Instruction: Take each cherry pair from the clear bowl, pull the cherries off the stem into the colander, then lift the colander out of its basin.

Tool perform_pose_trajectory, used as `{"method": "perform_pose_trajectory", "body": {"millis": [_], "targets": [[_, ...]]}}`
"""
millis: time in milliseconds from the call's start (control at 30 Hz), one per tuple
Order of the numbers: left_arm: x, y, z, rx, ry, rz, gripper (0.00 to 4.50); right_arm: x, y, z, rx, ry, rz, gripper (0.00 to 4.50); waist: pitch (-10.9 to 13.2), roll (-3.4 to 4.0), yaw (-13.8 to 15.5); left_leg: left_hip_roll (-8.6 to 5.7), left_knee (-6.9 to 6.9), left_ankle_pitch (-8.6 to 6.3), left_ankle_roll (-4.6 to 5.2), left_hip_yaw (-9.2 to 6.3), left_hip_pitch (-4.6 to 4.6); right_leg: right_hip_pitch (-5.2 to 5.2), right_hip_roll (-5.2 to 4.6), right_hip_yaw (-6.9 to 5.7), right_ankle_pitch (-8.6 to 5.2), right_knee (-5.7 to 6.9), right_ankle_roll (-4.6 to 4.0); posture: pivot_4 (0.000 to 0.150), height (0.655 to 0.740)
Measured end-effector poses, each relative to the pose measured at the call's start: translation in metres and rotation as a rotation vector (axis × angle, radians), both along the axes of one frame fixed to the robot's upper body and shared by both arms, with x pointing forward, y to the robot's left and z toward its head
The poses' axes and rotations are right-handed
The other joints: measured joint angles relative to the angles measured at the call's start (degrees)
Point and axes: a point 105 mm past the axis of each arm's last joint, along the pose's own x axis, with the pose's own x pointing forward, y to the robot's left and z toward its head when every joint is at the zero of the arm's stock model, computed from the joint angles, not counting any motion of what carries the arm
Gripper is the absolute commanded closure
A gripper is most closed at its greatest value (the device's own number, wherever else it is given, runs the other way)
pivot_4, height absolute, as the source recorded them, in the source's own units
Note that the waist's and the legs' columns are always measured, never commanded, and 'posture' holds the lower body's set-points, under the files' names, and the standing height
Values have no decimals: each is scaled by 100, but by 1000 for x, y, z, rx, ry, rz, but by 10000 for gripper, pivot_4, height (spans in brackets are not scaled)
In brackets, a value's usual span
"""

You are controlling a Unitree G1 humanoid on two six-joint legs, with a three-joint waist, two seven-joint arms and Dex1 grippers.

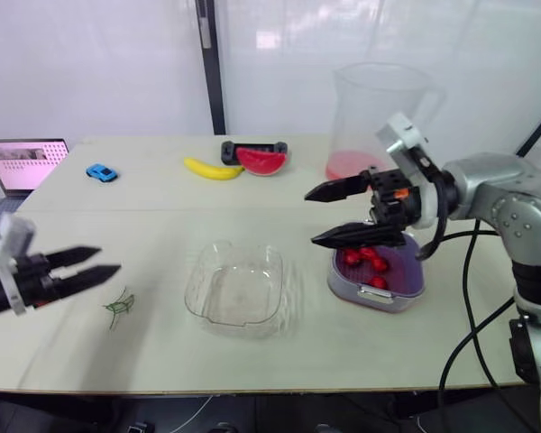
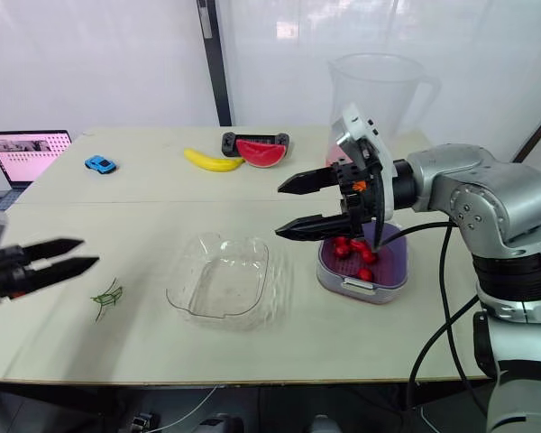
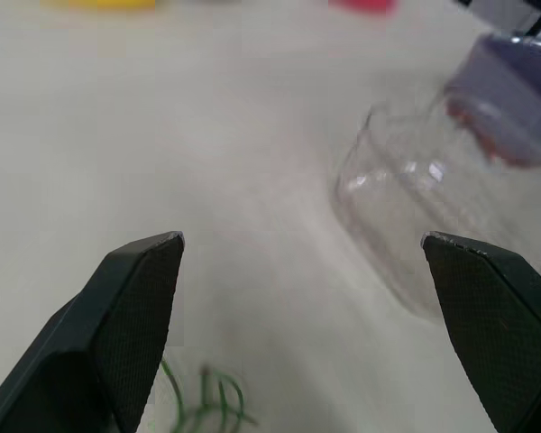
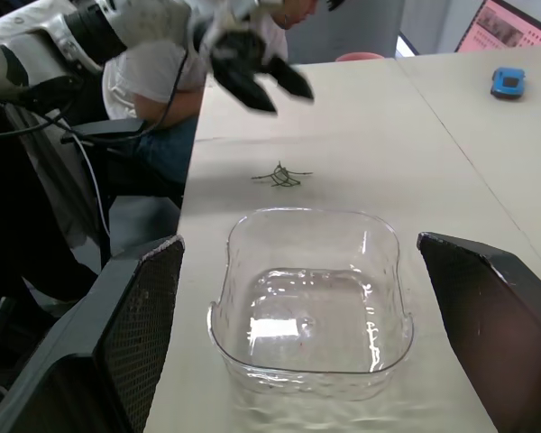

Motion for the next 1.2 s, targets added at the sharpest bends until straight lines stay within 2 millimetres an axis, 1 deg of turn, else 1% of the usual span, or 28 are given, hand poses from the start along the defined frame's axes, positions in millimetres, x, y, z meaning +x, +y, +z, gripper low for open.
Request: {"method": "perform_pose_trajectory", "body": {"millis": [100,133,167,233,300,367,433,500,567,633,700,767,800,867,967,1000,1067,1133,1200], "targets": [[-4,-23,31,-34,-94,-161,645,3,-10,1,1,5,-69,0,0,-3,-3,-1,2,0,0,-1,-5,1,0,-4,0,-1,0,1500,7400],[-6,-35,41,-23,-123,-232,645,4,-14,0,-3,10,-99,0,0,-2,0,-2,2,0,0,1,-5,1,0,-3,0,-2,0,1500,7400],[-9,-46,49,-12,-148,-298,645,5,-19,-1,-8,20,-126,0,0,-3,-3,-2,2,0,0,1,-5,1,0,-3,0,-1,0,1500,7400],[-11,-64,58,-2,-169,-400,645,5,-27,-4,-18,30,-178,0,1,0,-18,-2,1,0,1,4,-4,-1,3,-2,0,2,0,1500,7400],[-11,-79,62,4,-167,-472,645,3,-33,-7,-30,38,-218,0,1,0,-30,-4,1,-1,1,9,-4,-1,8,-2,0,4,0,1500,7400],[-7,-102,64,9,-174,-572,645,-1,-46,-12,-59,50,-297,0,2,0,-16,-10,3,-1,2,18,-4,0,9,-4,0,6,1,1500,7400],[-3,-123,63,8,-163,-659,645,-7,-58,-17,-96,58,-373,0,2,1,18,-12,7,-2,3,19,-6,2,9,-5,0,5,1,1500,7400],[1,-140,60,12,-145,-731,645,-15,-73,-28,-156,82,-461,0,1,-1,10,-17,11,-5,9,21,-7,5,9,-6,0,4,1,1500,7400],[7,-149,55,16,-124,-761,645,-22,-85,-32,-196,90,-532,0,1,-1,-24,-17,11,-6,12,29,-5,3,11,0,0,5,1,1500,7400],[14,-160,53,23,-120,-790,645,-31,-101,-37,-241,108,-622,0,1,1,-14,-16,10,-7,14,25,-4,3,15,-1,0,10,1,1500,7400],[20,-169,49,24,-114,-815,645,-45,-118,-39,-262,137,-722,0,1,0,0,-14,11,-9,17,25,-5,4,19,-1,0,8,1,1500,7400],[22,-176,48,10,-113,-840,645,-56,-131,-42,-260,172,-787,0,0,-2,-8,-13,16,-9,19,27,-4,7,19,1,0,9,1,1500,7400],[24,-180,48,3,-119,-854,645,-63,-139,-47,-268,200,-826,0,0,-2,6,-15,18,-10,20,25,-4,11,19,-1,0,10,1,1500,7400],[27,-182,49,-8,-131,-866,645,-74,-153,-58,-279,257,-894,0,-1,-3,12,-15,21,-10,21,25,-3,14,20,0,0,9,1,1500,7400],[27,-186,49,-12,-140,-887,645,-83,-168,-60,-288,264,-961,0,-1,-2,-10,-14,22,-11,21,28,1,15,22,4,0,10,1,1500,7400],[27,-186,48,-9,-141,-890,645,-84,-169,-58,-287,248,-968,0,-1,-2,-28,-11,22,-11,21,28,4,15,25,6,0,11,1,1500,7400],[28,-186,47,-3,-143,-891,645,-84,-165,-51,-280,196,-954,0,-2,-1,-36,-5,20,-11,21,27,12,22,31,7,0,11,1,1500,7400],[29,-188,46,-7,-153,-890,645,-80,-155,-47,-292,142,-910,0,-2,-1,-27,-2,20,-11,21,23,18,30,33,4,0,9,1,1500,7400],[32,-191,47,-42,-183,-873,645,-69,-141,-51,-340,84,-863,0,-2,-1,-26,1,23,-11,21,23,26,44,31,5,0,2,1,1500,7400]]}}
